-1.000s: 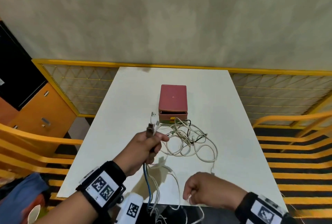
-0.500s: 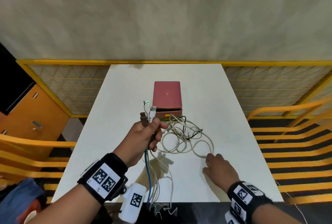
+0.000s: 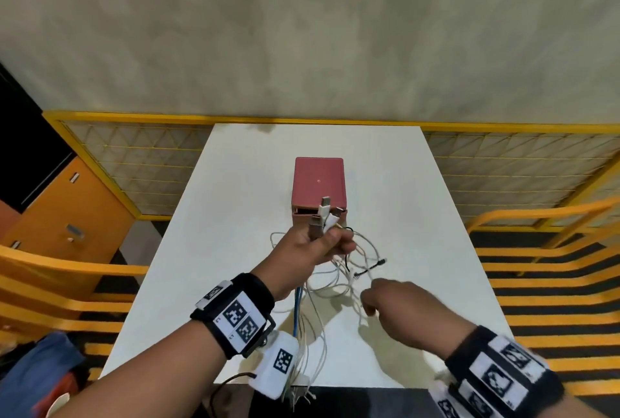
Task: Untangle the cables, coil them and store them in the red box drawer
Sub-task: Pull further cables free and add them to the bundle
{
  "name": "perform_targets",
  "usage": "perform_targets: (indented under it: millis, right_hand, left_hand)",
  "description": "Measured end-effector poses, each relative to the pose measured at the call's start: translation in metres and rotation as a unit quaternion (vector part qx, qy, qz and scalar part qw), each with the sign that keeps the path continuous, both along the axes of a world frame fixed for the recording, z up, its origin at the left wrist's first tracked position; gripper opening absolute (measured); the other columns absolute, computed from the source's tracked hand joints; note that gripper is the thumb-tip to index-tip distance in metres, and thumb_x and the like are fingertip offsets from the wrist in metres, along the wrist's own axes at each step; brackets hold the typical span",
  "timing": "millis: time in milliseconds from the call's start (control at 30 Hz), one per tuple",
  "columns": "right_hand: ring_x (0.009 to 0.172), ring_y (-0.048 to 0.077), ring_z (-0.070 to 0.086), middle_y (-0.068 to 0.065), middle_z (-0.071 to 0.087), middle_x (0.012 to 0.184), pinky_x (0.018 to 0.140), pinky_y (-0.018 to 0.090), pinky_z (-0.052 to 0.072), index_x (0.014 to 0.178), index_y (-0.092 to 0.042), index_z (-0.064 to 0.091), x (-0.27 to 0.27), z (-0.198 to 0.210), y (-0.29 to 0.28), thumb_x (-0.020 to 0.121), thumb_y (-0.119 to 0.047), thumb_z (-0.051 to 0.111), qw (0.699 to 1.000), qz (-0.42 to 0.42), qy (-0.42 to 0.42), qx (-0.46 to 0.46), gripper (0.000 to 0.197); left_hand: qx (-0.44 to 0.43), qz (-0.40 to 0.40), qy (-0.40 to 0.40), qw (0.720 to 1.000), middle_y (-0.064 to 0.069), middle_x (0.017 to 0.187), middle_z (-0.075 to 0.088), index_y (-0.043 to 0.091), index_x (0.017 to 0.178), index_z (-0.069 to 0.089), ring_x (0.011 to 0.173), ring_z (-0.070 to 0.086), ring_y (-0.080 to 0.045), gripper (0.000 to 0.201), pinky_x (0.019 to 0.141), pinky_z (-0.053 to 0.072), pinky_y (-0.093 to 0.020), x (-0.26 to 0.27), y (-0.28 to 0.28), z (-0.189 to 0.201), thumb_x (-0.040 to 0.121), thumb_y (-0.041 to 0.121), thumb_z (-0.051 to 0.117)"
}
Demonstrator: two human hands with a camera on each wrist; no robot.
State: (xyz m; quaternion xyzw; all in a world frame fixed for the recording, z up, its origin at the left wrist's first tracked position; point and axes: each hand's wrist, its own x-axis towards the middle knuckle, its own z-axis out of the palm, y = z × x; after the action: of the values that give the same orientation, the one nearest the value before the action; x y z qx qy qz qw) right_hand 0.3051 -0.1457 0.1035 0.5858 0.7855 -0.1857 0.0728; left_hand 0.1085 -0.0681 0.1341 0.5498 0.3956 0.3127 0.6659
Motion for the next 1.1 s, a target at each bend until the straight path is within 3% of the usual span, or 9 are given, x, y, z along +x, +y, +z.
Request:
perform_targets:
  millis: [133,233,367,500,700,767,900,1033,1100]
  right_hand:
    - [0.079,0.013,0.059,-0.007,0.067,0.089,0.072,0.029,0.048,0.095,-0.025,0.059,-0.002,0.09,0.011,0.081,-0.008,0.053,0.986,0.017,0.158,0.045,0.023]
    - [0.068,0.008,0.064,-0.006,0.069,0.074,0.064,0.028,0.052,0.085,-0.024,0.064,0.003,0.124,0.023,0.079,-0.007,0.064,0.958,-0.065,0.269,0.08,0.019]
    - [0.059,0.006,0.062,-0.003,0.068,0.07,0.058,0.027,0.051,0.077,-0.027,0.066,0.003,0.13,0.036,0.081,-0.006,0.072,0.911,-0.139,0.371,0.113,0.022]
    - [0.065,0.008,0.062,-0.008,0.066,0.075,0.064,0.025,0.053,0.084,-0.027,0.07,-0.006,0.123,0.043,0.078,-0.003,0.073,0.881,-0.16,0.421,0.143,0.025]
    - [0.066,0.014,0.062,0.008,0.066,0.08,0.055,0.028,0.049,0.089,-0.016,0.064,-0.013,0.103,0.045,0.084,-0.012,0.072,0.78,-0.276,0.537,0.165,0.01]
    - [0.058,0.019,0.058,0.012,0.063,0.073,0.047,0.029,0.045,0.08,-0.01,0.06,-0.012,0.088,0.04,0.093,-0.024,0.062,0.736,-0.348,0.575,0.078,0.019]
    - [0.044,0.013,0.042,0.005,0.06,0.061,0.042,0.022,0.029,0.082,-0.01,0.067,-0.032,0.048,0.023,0.099,-0.051,0.041,0.684,-0.409,0.549,-0.253,0.051]
    - [0.048,0.011,0.037,-0.001,0.053,0.062,0.048,0.021,0.022,0.077,-0.021,0.073,-0.055,0.032,0.03,0.093,-0.06,0.042,0.561,-0.434,0.614,-0.345,0.052]
    - [0.047,0.01,0.041,-0.005,0.054,0.056,0.051,0.023,0.027,0.064,-0.021,0.067,-0.064,0.037,0.038,0.092,-0.056,0.047,0.536,-0.434,0.631,-0.354,0.049]
  left_hand:
    - [-0.005,-0.067,-0.036,0.997,-0.019,0.101,0.066,0.017,0.098,0.072,0.094,0.064,-0.026,0.022,0.098,0.051,-0.046,0.022,-0.006,0.004,0.099,0.031,0.054]
    - [-0.057,-0.055,-0.091,0.993,-0.015,0.1,0.071,0.015,0.1,0.07,0.09,0.069,-0.029,0.028,0.093,0.054,-0.046,0.033,-0.011,0.012,0.096,0.038,0.055]
    - [-0.116,-0.053,-0.169,0.977,-0.021,0.097,0.073,-0.006,0.124,0.057,0.086,0.074,-0.034,0.048,0.081,0.06,-0.042,0.038,-0.013,0.023,0.101,0.034,0.039]
    - [-0.09,-0.068,-0.157,0.981,-0.02,0.091,0.074,0.0,0.112,0.062,0.083,0.073,-0.033,0.042,0.076,0.059,-0.037,0.032,-0.015,0.028,0.104,0.032,0.035]
    - [-0.048,-0.031,-0.135,0.989,-0.009,0.078,0.073,0.005,0.096,0.063,0.082,0.074,-0.029,0.028,0.079,0.058,-0.039,0.024,-0.015,0.025,0.102,0.027,0.045]
    - [-0.047,0.02,-0.134,0.99,-0.009,0.073,0.07,0.006,0.091,0.061,0.078,0.073,-0.029,0.029,0.075,0.059,-0.038,0.016,-0.01,0.026,0.101,0.027,0.043]
    - [-0.047,0.065,-0.15,0.985,-0.012,0.07,0.064,0.005,0.086,0.061,0.07,0.069,-0.028,0.033,0.065,0.058,-0.032,0.002,-0.002,0.027,0.103,0.024,0.04]
    - [-0.06,0.075,-0.168,0.981,-0.012,0.064,0.058,0.004,0.085,0.059,0.061,0.062,-0.027,0.031,0.058,0.051,-0.033,-0.002,-0.009,0.022,0.098,0.03,0.046]
    - [-0.082,0.075,-0.184,0.977,-0.011,0.057,0.052,0.003,0.082,0.056,0.052,0.058,-0.025,0.032,0.054,0.051,-0.031,-0.004,-0.015,0.017,0.099,0.028,0.045]
